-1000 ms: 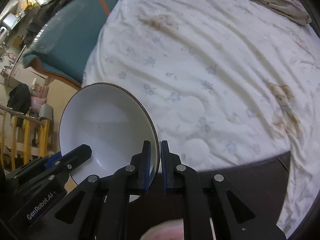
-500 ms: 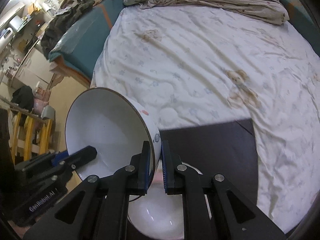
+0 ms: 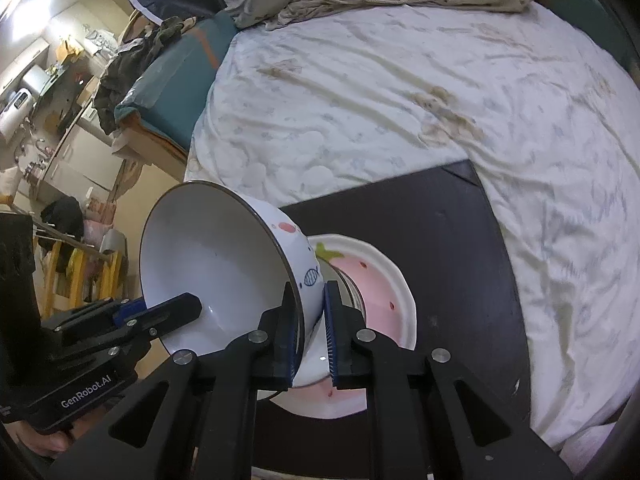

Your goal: Organize plates and bowls

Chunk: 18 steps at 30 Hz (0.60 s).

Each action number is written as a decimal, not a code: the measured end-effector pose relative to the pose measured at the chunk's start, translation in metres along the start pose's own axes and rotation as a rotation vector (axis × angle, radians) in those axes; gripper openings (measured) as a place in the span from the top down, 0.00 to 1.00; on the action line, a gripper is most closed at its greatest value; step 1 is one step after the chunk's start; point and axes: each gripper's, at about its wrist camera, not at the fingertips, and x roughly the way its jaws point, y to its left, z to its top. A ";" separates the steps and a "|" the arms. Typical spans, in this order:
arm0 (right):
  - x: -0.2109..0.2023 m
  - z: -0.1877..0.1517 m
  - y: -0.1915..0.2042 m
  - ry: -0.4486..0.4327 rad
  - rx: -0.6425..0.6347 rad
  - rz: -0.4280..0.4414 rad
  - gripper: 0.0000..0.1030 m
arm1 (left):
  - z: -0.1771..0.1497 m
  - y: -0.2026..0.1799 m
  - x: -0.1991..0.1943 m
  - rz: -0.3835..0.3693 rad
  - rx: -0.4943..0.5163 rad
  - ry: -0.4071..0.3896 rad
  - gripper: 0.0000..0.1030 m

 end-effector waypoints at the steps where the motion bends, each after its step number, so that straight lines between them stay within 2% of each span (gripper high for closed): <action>1: 0.002 -0.003 -0.002 0.000 0.006 0.005 0.87 | -0.002 -0.001 0.003 0.003 0.003 0.008 0.88; 3: 0.008 -0.011 -0.011 0.020 0.038 0.018 0.87 | -0.006 -0.003 0.009 0.011 0.009 0.028 0.88; 7: 0.012 -0.017 -0.012 0.041 0.021 -0.002 0.86 | -0.011 -0.004 0.021 0.027 0.004 0.067 0.88; 18: 0.026 -0.021 -0.016 0.094 0.044 0.018 0.85 | -0.009 0.006 0.031 0.057 -0.031 0.095 0.88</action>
